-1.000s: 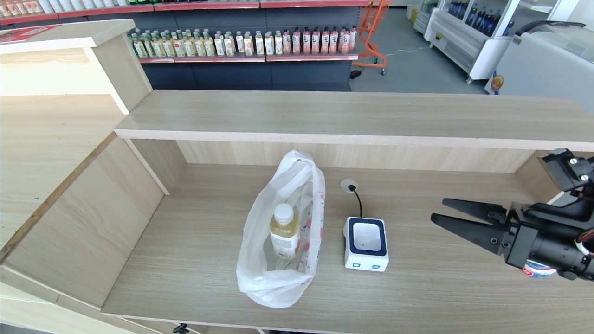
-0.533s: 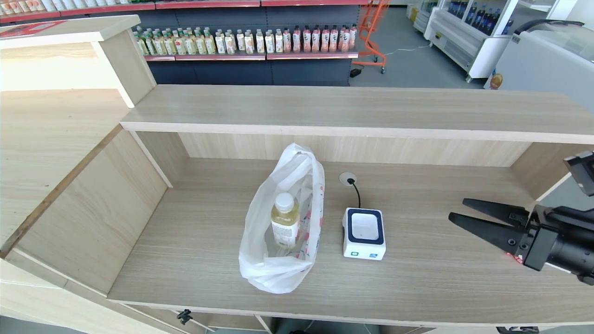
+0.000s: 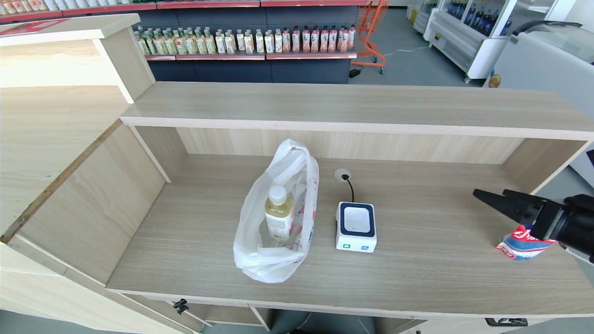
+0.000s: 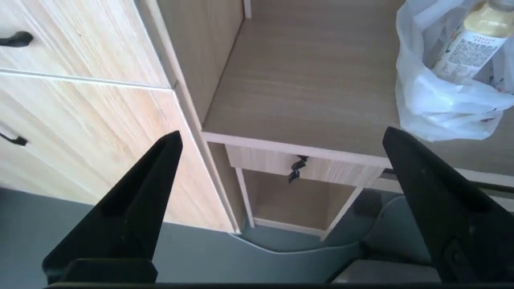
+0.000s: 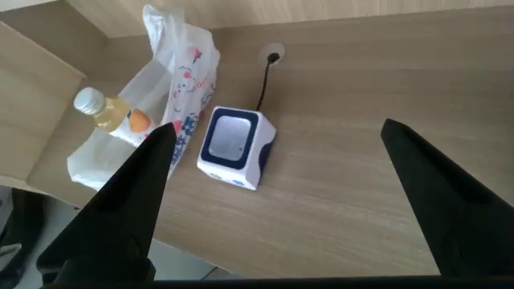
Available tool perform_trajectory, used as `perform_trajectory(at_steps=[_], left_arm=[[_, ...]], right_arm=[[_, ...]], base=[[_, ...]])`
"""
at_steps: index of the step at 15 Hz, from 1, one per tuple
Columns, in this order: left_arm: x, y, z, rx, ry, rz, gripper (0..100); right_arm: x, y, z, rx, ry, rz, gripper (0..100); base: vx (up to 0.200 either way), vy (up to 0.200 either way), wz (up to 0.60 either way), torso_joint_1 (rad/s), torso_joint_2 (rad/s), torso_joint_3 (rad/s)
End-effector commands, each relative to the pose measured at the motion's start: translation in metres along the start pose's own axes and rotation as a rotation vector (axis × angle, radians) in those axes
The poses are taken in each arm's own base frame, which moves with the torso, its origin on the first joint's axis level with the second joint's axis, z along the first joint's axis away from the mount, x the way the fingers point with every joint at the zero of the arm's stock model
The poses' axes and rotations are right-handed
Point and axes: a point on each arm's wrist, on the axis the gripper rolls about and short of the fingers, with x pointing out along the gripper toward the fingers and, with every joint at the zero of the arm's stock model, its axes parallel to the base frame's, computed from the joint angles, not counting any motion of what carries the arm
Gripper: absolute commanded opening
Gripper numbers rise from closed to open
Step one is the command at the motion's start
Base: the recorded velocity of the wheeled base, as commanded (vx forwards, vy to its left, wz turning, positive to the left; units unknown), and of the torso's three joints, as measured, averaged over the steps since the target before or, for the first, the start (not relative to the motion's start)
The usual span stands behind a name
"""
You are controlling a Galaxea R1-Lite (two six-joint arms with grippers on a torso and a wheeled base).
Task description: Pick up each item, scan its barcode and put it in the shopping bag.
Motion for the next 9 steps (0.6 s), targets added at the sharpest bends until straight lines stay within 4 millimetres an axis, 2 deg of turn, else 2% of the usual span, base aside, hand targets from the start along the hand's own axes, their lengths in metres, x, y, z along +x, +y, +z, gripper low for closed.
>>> perform_trajectory(at_steps=[1, 7, 9], left_arm=[[0.0, 0.0, 0.0, -0.001, 0.0, 0.001, 100], [0.0, 0.0, 0.0, -0.001, 0.0, 0.001, 100], [0.0, 0.0, 0.0, -0.001, 0.0, 0.001, 100]], right_arm=[[0.004, -0.006, 0.004, 0.032, -0.001, -0.072, 100], [-0.013, 0.008, 0.045, 0.291, 0.017, -0.247, 100], [-0.014, 0.001, 0.041, 0.345, 0.053, -0.375, 100]], base=[[0.0, -0.2, 0.0, 0.007, 0.0, 0.002], [0.0, -0.2, 0.0, 0.002, 0.0, 0.001], [0.0, -0.2, 0.0, 0.0, 0.0, 0.005]])
